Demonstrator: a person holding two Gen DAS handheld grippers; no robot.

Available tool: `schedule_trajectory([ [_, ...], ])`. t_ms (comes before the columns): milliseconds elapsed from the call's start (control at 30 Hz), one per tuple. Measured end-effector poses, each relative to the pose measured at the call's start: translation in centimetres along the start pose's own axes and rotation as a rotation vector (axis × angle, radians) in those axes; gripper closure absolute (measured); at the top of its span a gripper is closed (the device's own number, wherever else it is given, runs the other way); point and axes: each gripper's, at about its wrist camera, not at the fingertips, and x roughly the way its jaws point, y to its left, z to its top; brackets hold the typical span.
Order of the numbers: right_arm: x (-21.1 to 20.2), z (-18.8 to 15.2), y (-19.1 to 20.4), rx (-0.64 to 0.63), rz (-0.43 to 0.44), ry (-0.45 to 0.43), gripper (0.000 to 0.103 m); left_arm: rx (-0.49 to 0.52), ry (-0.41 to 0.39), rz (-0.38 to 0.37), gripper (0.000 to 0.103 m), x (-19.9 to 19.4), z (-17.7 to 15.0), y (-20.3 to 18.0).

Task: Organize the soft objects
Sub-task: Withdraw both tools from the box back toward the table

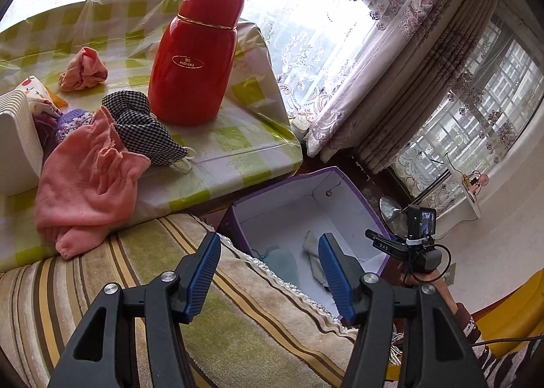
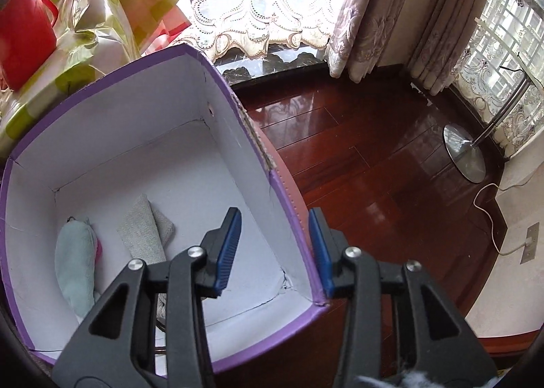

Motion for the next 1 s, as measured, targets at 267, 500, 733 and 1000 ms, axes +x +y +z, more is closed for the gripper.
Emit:
schedule_trajectory([
  [267,-1.0,0.5,-0.9,0.066,-0.060,-0.012,0.048,-0.018,-0.031,0.043,0.042,-1.4,-0.2,1.4],
  [500,-5.9,1.2,2.3,-0.023,-0.097,-0.134,0.028,-0.091,-0.076,0.099,0.042,-3.7,-1.0,4.7],
  [733,-9.3,3.1,7.3,-0.074,0.097,-0.169,0.028,-0.180,-0.144,0.200,0.042,-7.2,-2.3,8.9],
  [1000,-9.8,6.3,17.2,-0.263,0.226,-0.189,0.028,-0.328,-0.206,0.341,0.042,-11.3,-4.1,14.5],
])
